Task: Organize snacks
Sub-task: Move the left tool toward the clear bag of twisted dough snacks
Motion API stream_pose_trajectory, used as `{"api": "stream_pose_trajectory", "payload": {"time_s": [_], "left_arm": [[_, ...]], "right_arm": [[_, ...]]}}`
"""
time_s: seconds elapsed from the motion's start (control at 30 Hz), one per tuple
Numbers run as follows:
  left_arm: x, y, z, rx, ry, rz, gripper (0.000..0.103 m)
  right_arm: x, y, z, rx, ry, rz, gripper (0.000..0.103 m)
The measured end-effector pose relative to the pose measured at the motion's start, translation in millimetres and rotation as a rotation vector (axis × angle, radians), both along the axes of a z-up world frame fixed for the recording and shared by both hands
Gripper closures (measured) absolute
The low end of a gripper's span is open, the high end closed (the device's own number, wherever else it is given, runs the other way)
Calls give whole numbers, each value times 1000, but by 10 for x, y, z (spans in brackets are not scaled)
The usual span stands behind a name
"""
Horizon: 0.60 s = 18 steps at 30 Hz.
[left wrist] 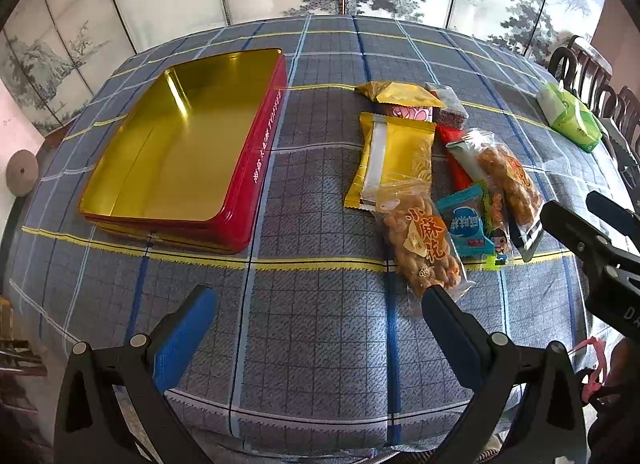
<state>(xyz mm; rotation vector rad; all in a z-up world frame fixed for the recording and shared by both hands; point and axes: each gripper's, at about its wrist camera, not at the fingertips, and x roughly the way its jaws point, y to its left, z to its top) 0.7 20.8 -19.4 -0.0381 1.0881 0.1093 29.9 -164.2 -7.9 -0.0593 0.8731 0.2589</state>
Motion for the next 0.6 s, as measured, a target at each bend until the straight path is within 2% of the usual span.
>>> {"api": "stream_pose_trajectory", "payload": {"time_s": [0.6], "left_arm": [[34,-17,-40,-5,18,-6,1]], "right_arm": [[143,37,-72,-15,20,48,15]]}}
